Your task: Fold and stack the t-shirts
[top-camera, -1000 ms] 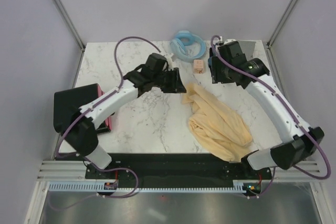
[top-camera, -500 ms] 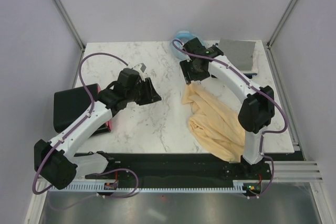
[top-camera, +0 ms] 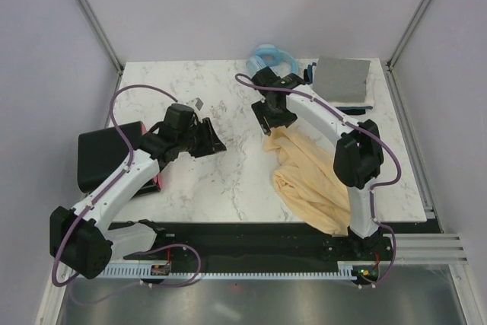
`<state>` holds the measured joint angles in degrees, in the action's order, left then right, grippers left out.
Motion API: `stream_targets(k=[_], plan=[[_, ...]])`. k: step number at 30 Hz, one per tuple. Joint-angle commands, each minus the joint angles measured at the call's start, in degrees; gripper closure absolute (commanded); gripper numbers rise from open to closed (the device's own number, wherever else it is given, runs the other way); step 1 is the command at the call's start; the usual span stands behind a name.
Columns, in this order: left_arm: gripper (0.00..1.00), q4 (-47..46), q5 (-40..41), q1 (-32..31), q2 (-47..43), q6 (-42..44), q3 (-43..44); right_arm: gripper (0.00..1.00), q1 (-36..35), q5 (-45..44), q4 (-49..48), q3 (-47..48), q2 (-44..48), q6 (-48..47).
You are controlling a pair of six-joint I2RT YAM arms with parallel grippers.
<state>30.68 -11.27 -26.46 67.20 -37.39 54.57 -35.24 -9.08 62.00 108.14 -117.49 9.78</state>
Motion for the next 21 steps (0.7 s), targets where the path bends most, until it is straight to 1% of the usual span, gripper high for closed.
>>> stream_targets(k=[1, 11, 15, 21], plan=[[0.55, -2.46, -2.88, 0.97, 0.38, 1.00, -0.51, 0.28, -0.35, -1.29, 1.20, -0.56, -0.28, -0.90], [0.56, -3.52, -4.99, 2.02, 1.62, 1.61, -1.30, 0.28, -1.85, 1.00, 1.81, -3.98, -2.48, -0.90], [0.56, -4.04, -5.34, 2.64, 1.36, 1.44, -2.18, 0.28, -2.02, -0.14, 1.55, -5.22, -3.09, -0.90], [0.56, -4.31, -5.87, 2.82, 1.79, 2.23, -2.01, 0.29, -2.20, -4.36, 1.11, -4.08, -3.97, -1.17]])
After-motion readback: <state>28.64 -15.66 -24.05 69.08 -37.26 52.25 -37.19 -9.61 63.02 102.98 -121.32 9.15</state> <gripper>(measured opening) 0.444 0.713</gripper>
